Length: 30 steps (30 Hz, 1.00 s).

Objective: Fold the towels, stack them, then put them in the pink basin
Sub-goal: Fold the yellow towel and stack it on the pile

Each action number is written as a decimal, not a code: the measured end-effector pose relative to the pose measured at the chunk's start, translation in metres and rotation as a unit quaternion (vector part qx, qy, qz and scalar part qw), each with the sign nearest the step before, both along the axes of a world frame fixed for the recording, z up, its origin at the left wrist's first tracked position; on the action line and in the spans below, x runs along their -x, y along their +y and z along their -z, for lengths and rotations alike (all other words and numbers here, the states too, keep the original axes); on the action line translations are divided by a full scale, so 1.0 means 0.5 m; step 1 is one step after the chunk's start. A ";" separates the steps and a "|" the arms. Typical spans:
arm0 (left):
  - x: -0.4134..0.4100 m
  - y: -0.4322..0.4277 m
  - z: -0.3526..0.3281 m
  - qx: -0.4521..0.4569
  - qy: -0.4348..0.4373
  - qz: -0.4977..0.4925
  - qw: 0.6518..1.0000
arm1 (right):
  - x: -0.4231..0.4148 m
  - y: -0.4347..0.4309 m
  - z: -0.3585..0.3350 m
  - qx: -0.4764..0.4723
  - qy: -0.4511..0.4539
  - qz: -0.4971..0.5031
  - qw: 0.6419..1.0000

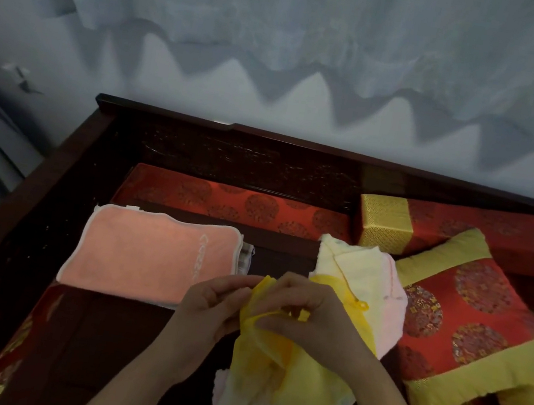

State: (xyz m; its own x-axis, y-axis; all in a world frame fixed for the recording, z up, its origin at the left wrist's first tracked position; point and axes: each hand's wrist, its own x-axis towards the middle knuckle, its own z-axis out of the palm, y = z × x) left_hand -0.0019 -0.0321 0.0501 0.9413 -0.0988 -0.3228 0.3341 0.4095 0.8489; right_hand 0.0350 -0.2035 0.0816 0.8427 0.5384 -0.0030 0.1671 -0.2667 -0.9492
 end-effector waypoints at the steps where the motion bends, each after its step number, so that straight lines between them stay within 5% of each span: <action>1: 0.002 0.000 0.001 0.017 0.002 0.002 1.000 | 0.000 0.005 0.005 0.010 -0.028 0.027 0.999; 5: 0.014 0.009 0.010 0.070 -0.010 0.029 0.997 | 0.000 0.019 0.012 0.028 -0.074 0.088 0.993; 9: 0.025 0.029 0.021 -0.006 -0.012 0.025 1.000 | 0.014 0.016 0.022 0.031 -0.067 0.099 0.992; 15: 0.028 0.090 0.099 -0.159 0.093 -0.195 0.963 | 0.130 -0.022 0.177 0.165 -0.121 0.197 0.959; 18: 0.013 0.125 0.163 -0.171 0.170 -0.276 0.931 | 0.190 -0.033 0.288 0.217 -0.131 0.116 0.961; 20: 0.000 0.146 0.205 -0.173 0.193 -0.292 0.921 | 0.209 -0.040 0.356 0.312 -0.146 0.016 0.939; 24: -0.013 0.159 0.235 -0.197 0.186 -0.275 0.922 | 0.199 -0.030 0.402 0.425 -0.134 -0.025 0.895; 27: -0.017 0.161 0.233 -0.202 0.164 -0.258 0.930 | 0.186 -0.029 0.406 0.436 -0.160 -0.027 0.885; 30: -0.015 0.154 0.217 -0.232 0.156 -0.234 0.931 | 0.160 -0.068 0.407 0.345 -0.122 -0.034 0.930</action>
